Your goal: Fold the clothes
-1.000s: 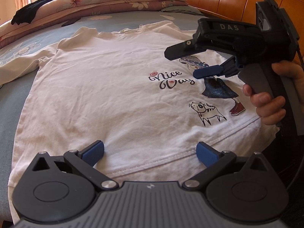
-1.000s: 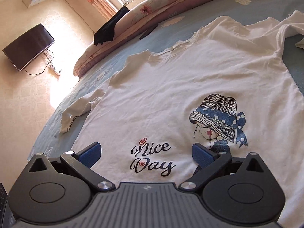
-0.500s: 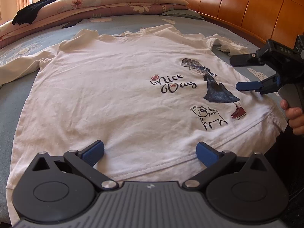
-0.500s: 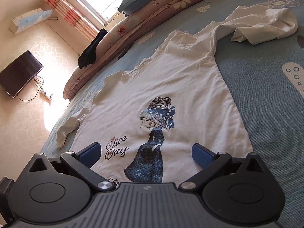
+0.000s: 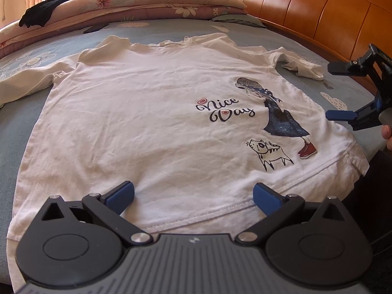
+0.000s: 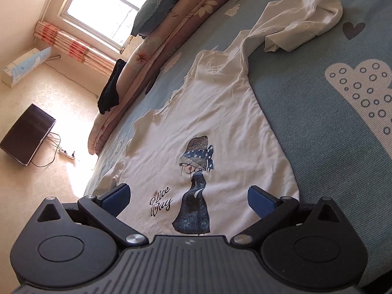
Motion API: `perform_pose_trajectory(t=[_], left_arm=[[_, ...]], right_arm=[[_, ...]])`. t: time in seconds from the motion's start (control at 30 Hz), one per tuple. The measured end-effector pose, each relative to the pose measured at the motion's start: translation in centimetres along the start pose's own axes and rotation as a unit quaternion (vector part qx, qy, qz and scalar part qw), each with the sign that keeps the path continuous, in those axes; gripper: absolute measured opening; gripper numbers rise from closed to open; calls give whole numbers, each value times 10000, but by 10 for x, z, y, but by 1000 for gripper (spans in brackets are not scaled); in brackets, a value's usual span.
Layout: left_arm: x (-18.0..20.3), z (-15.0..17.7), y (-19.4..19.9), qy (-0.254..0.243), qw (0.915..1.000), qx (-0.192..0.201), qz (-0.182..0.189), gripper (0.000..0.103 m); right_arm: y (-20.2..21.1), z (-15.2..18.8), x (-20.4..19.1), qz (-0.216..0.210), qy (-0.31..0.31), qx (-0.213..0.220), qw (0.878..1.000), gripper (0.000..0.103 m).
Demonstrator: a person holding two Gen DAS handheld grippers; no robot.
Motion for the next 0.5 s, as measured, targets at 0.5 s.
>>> perform_pose_trajectory(t=[0.5], left_arm=[[-5,-4,0,319,9995,-60,56,102]], right_arm=[[9,26,-17,364,-30,-1124,9930,103]])
Point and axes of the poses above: each gripper's, at about its wrist camera, not at the fingertips, and y roughly against the way its jaws point, x to its right, z to its underside, the point moved 2 cm from there along -y, roughly the way its jaws point, and after that the axes turned 1 degree about -x, right-handed, at the moved point
